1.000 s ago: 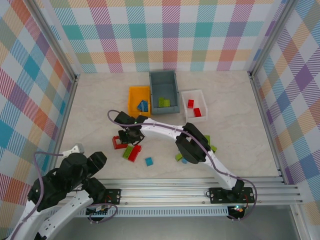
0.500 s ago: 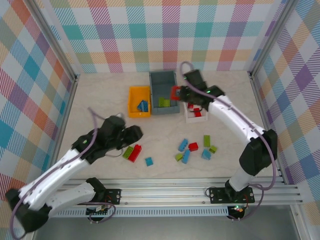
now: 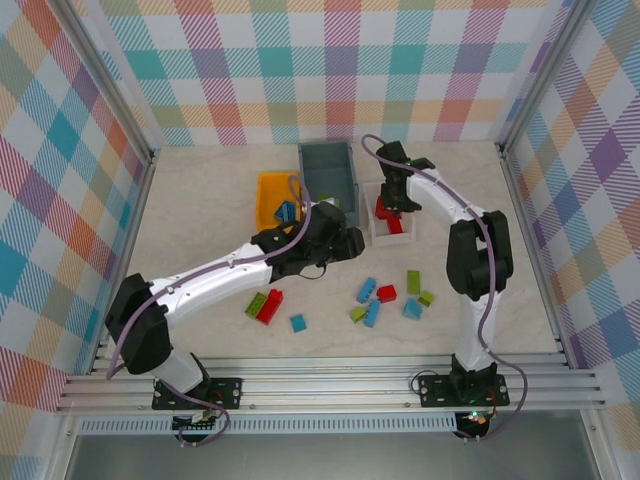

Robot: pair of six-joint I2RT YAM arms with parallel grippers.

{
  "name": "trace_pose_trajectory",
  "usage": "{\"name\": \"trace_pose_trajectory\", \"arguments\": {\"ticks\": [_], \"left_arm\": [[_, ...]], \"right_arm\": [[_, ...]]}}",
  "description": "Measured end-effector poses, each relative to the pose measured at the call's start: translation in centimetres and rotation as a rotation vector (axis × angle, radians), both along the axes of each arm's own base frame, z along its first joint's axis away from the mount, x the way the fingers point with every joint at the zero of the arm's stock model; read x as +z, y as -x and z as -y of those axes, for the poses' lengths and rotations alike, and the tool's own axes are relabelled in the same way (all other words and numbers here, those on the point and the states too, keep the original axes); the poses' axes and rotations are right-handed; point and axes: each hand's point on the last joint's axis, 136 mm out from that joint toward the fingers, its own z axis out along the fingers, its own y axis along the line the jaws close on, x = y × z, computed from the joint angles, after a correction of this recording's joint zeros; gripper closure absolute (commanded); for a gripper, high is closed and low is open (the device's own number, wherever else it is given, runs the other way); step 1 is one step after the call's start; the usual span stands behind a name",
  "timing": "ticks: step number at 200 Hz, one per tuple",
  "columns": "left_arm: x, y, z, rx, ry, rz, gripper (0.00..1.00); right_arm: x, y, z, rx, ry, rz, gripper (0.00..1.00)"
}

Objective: Sort the legos into containers by color

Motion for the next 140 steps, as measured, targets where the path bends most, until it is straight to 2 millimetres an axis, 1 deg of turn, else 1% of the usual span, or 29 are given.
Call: {"name": "trace_pose_trajectory", "arguments": {"ticks": [12,18,49,69,88,101,109,120,131,140], "left_arm": [[-0.2,0.0,0.0,0.002,-0.007,0.0,0.43],[-0.2,0.0,0.0,0.002,-0.008,0.001,0.43],[-0.2,-0.1,-0.1,0.012,-0.017,0.009,0.43],[-0.3,-0.1,-0.2,0.008,-0.024,0.011,0.43],[-0.6,0.2,-0.3,-0.005,-0.041,0.006,0.42],[-0.9,0.6,-0.2,-0.024,-0.054,-0.002,0.4],[-1.1,0.9,0.1,-0.041,-0.06,-0.005,0.39],[-1.6,1.4,0.6,-0.073,-0.07,-0.01,0.38],[-2.5,1.9,1.3,-0.111,-0.089,-0.022,0.37],[-3.7,2.5,1.9,-0.15,-0.113,-0.037,0.36]], "right_arm": [[0.2,0.0,0.0,0.003,0.005,-0.001,0.58],[0.5,-0.1,0.1,0.004,0.007,0.003,0.57],[1.2,0.0,-0.2,0.016,0.009,0.012,0.57],[2.7,0.1,-0.5,0.027,-0.003,0.04,0.56],[5.2,0.5,-0.8,0.035,-0.021,0.086,0.54],[7.7,1.0,-0.8,0.039,-0.045,0.136,0.52],[9.3,1.7,-0.7,0.043,-0.062,0.168,0.51],[11.6,3.3,-0.5,0.05,-0.095,0.214,0.47],[13.7,5.6,-0.5,0.068,-0.146,0.254,0.44],[14.9,7.6,-0.6,0.092,-0.193,0.274,0.41]]}}
